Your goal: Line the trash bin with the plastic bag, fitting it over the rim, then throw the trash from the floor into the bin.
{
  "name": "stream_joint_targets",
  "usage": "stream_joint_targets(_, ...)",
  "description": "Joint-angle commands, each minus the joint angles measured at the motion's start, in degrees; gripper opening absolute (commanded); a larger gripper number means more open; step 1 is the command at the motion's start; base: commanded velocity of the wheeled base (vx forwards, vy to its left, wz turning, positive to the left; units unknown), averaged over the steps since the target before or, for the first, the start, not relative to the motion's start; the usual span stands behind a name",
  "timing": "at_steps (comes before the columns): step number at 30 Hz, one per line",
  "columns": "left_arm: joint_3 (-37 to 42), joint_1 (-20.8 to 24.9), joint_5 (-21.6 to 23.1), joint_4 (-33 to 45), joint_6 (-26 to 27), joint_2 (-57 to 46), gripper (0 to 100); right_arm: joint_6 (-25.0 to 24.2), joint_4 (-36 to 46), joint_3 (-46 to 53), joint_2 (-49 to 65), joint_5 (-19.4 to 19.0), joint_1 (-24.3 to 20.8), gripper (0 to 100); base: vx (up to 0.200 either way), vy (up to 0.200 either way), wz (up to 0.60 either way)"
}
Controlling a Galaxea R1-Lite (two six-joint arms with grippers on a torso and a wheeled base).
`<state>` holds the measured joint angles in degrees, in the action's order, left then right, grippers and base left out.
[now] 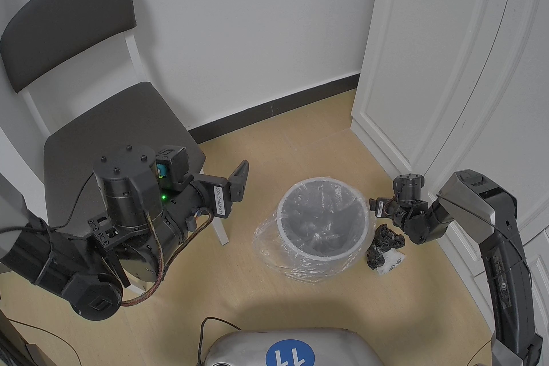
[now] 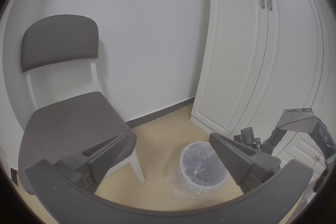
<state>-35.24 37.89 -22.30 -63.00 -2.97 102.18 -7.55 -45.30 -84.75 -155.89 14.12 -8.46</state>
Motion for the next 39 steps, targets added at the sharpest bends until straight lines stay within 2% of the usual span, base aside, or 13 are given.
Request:
stream_joint_targets(1, 0.1, 0.0, 0.0, 0.1, 0.0, 0.2, 100, -0.8, 0.9, -1.7, -2.4, -0.2, -0.2, 100, 0.0, 0.0, 0.0)
stream_joint_targets(7, 0.2, 0.2, 0.0, 0.0, 0.0, 0.3, 100, -2.5, 4.3, -2.7, -2.3, -1.2, -0.2, 100, 0.0, 0.0, 0.0)
stream_joint_targets(9, 0.2, 0.3, 0.0, 0.0, 0.0, 0.3, 100, -5.2, 7.2, -4.1, -2.4, -3.1, -0.2, 100, 0.0, 0.0, 0.0)
stream_joint_targets(12, 0.2, 0.3, -0.1, 0.0, 0.0, 0.5, 100, -6.8, 10.5, -5.3, -2.4, -5.1, -0.4, 100, 0.0, 0.0, 0.0)
stream_joint_targets(20, 0.1, 0.5, -0.1, 0.0, 0.0, 1.1, 100, -7.9, 11.8, -6.0, -2.4, -8.3, -0.7, 100, 0.0, 0.0, 0.0)
stream_joint_targets(26, 0.0, 0.5, -0.1, 0.0, -0.1, 1.4, 100, -8.1, 14.8, -7.0, -2.4, -8.7, -0.7, 100, 0.0, 0.0, 0.0)
stream_joint_targets(39, 0.2, 0.5, -0.1, 0.0, 0.0, 1.4, 100, -7.7, 14.6, -3.3, 0.4, -7.8, 0.1, 100, 0.0, 0.0, 0.0)
